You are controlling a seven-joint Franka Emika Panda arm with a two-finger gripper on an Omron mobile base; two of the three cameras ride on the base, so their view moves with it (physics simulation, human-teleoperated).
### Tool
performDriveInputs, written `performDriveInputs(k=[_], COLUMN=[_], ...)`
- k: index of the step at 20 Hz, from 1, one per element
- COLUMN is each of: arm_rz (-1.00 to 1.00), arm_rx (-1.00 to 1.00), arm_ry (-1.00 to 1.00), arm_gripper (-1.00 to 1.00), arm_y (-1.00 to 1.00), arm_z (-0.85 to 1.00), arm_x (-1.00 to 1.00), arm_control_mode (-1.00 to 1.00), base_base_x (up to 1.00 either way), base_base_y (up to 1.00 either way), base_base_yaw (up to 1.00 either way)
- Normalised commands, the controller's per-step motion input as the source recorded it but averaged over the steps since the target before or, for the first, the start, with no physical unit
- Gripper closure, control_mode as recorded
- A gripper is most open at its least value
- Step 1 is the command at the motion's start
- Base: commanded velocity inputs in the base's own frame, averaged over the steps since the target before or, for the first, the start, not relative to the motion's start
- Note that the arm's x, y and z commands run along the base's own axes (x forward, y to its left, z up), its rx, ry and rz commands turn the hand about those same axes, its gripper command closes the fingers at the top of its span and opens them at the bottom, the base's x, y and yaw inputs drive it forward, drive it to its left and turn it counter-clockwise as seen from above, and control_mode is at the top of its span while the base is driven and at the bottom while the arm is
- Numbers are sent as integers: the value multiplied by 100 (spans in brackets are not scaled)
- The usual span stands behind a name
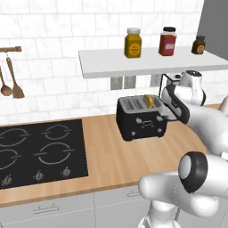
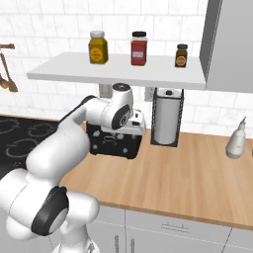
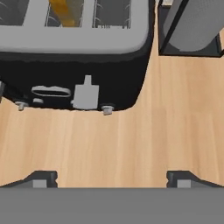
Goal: Start the toaster. Once the lever pops up, take the bread to the plate on the dining counter.
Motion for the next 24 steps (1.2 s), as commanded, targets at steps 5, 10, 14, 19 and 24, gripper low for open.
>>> performDriveInputs(k=[5,10,14,19,24], arm_rz=[0,0,0,0,0], arm_rx=[0,0,0,0,0], arm_ry=[0,0,0,0,0], arm_gripper=[-100,-100,-100,-100,-100], arm_y=[-2,0,0,0,0], arm_z=[-24,-24,-21,-13,0], arm_x=[30,13,6,10,17], arm_control_mode=[-100,-100,-100,-100,-100], base_base_x=[0,0,0,0,0], base_base_y=[0,0,0,0,0], base_base_yaw=[0,0,0,0,0])
